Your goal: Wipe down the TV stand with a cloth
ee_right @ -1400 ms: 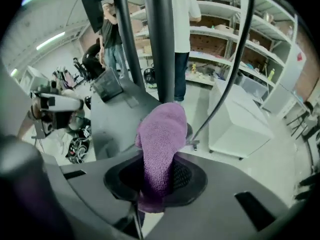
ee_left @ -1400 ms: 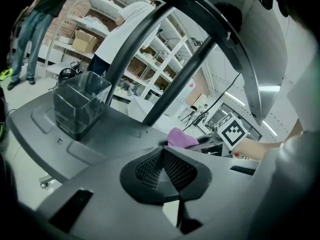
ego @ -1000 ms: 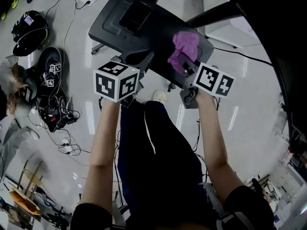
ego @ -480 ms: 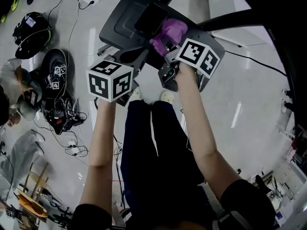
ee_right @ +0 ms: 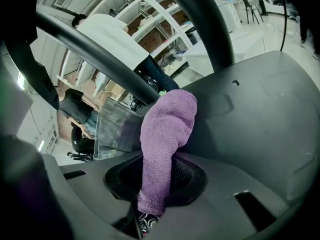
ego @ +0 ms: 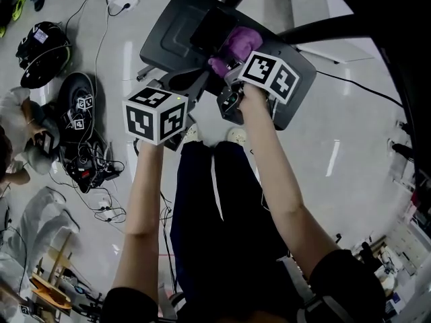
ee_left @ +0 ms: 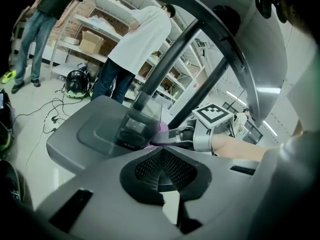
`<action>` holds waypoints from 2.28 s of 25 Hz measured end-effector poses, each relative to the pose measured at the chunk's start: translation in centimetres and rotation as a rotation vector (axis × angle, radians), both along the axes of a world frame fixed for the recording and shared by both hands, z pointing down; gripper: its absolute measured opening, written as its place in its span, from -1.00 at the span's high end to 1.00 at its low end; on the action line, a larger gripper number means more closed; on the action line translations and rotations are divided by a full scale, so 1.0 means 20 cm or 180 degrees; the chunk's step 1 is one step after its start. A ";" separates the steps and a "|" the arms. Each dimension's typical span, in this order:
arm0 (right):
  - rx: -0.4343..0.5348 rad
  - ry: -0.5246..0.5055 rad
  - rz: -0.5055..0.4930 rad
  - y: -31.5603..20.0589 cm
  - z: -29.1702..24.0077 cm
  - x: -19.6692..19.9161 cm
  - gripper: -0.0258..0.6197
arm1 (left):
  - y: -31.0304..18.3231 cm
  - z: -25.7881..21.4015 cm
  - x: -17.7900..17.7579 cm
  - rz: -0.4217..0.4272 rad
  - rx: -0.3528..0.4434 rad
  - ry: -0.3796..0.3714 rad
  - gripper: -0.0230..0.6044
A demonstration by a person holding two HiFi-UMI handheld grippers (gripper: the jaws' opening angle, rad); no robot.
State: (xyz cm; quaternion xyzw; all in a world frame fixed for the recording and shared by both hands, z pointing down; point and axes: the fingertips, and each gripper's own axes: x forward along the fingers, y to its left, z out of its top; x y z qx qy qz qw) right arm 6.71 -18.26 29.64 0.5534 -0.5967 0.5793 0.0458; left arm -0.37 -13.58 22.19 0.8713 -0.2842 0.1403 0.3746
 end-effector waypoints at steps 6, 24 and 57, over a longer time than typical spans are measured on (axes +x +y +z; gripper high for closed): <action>-0.0006 0.0093 -0.0049 0.02 0.00 0.04 0.64 | 0.00 0.01 0.03 -0.0015 -0.0012 -0.0001 0.91; -0.0073 0.0108 -0.0063 0.08 0.02 0.14 0.64 | 0.02 0.02 0.13 -0.0045 -0.0035 0.0025 0.91; -0.0131 0.0100 0.0057 0.41 0.01 0.63 0.64 | 0.23 0.01 0.57 -0.0013 -0.0026 0.0051 0.91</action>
